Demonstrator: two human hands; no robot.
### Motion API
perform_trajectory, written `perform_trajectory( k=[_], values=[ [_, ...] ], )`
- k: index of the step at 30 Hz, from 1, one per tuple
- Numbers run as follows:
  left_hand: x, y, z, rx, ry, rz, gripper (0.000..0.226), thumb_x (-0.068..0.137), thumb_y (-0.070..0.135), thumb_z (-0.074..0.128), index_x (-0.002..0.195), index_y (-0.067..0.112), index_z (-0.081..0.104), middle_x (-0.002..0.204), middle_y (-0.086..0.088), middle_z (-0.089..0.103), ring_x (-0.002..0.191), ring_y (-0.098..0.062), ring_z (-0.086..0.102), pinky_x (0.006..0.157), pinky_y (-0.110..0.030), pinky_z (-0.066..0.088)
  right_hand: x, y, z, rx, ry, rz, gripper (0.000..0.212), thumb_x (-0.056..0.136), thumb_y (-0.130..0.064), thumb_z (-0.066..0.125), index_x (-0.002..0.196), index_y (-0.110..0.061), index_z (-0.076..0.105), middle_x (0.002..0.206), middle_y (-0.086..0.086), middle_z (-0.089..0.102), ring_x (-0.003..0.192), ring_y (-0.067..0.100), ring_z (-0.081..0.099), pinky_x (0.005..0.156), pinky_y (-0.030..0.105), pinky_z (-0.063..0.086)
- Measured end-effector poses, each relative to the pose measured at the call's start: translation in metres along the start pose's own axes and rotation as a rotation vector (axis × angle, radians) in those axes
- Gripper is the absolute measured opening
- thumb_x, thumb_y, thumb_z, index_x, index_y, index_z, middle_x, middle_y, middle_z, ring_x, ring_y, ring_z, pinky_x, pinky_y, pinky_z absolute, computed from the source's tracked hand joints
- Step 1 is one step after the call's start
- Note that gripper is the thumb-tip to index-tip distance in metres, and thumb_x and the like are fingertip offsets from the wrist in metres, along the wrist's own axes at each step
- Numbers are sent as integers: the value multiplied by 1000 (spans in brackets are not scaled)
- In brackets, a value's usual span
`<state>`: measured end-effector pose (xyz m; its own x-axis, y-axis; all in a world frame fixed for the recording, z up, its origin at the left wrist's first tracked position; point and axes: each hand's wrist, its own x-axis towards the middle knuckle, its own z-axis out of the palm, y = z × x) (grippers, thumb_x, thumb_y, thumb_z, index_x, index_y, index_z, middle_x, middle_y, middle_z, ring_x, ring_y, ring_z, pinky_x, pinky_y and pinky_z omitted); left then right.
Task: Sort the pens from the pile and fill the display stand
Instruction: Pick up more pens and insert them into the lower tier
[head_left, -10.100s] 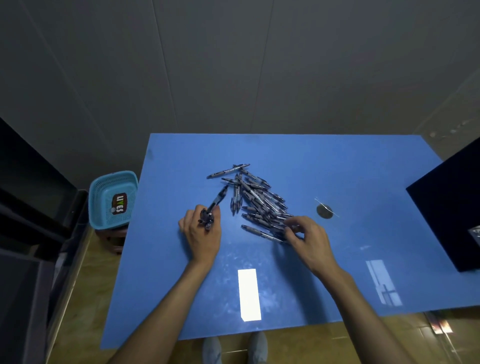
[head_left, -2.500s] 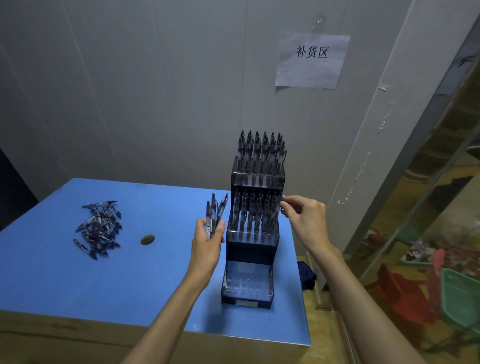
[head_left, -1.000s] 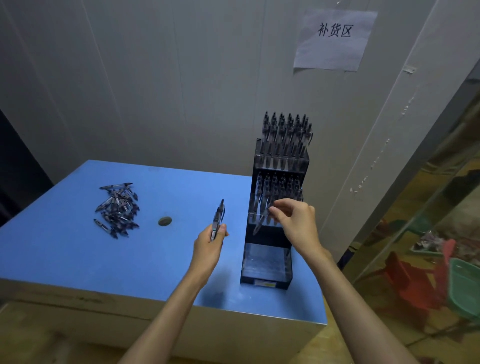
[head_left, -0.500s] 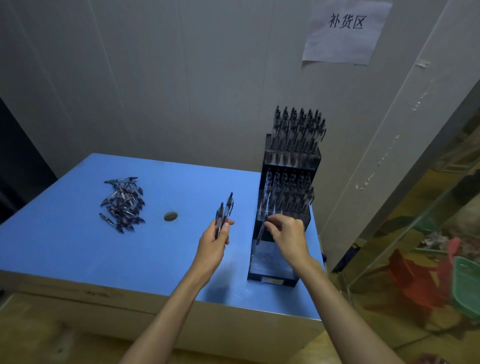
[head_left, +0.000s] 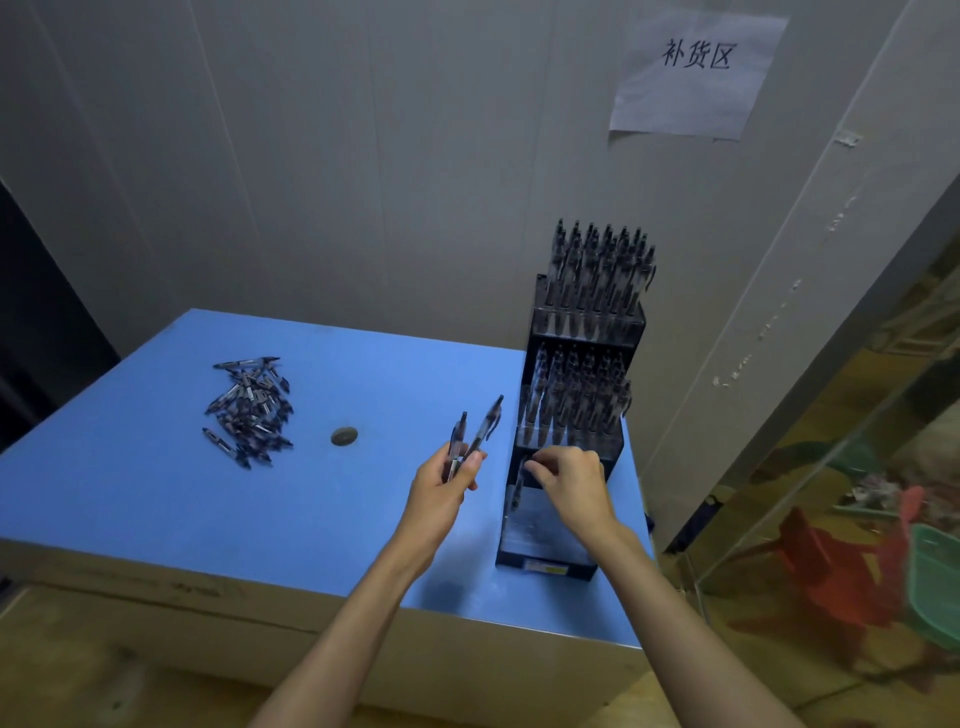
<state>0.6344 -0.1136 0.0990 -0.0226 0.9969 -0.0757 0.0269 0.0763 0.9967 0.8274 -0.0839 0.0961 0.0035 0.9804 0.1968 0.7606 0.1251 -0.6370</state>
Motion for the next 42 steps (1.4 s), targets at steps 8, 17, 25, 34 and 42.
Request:
perform_trajectory(
  k=[8, 17, 25, 34, 42],
  values=[
    [0, 6, 18, -29, -18, -27, 13, 94, 32, 71, 98, 20, 71, 70, 4, 55, 52, -2, 44, 48, -16, 35, -5, -30, -37, 448, 31, 21, 14, 95, -24, 66, 98, -16, 77, 83, -7, 76, 80, 7, 73, 79, 30, 60],
    [-2, 7, 35, 8, -80, 11, 9, 97, 29, 67, 100, 22, 72, 62, 16, 57, 50, 0, 44, 48, -12, 33, -7, -31, -51, 835, -1, 165, 8, 91, -5, 70, 95, 1, 73, 82, 17, 75, 81, 34, 74, 78, 41, 62],
    [7, -5, 17, 80, -1, -22, 16, 102, 30, 58, 97, 17, 68, 85, -2, 60, 60, -12, 44, 53, -19, 38, 0, -17, -58, 745, 172, 157, 6, 90, -4, 72, 94, 0, 73, 78, 13, 75, 73, 25, 75, 75, 33, 62],
    [10, -7, 2, 77, 38, 31, 13, 103, 33, 55, 101, 23, 64, 82, 0, 53, 59, -4, 44, 59, -21, 37, -2, 10, -42, 174, 176, -53, 16, 89, -17, 75, 102, -8, 77, 85, 0, 77, 80, 10, 72, 83, 32, 60],
    [9, -3, 0, 67, 34, 52, 13, 103, 32, 56, 102, 24, 66, 79, 5, 54, 60, -3, 46, 60, -21, 38, -4, 17, -22, 102, 126, -73, 17, 90, -16, 74, 104, -7, 77, 91, 3, 78, 81, 6, 69, 82, 14, 55]
  ],
)
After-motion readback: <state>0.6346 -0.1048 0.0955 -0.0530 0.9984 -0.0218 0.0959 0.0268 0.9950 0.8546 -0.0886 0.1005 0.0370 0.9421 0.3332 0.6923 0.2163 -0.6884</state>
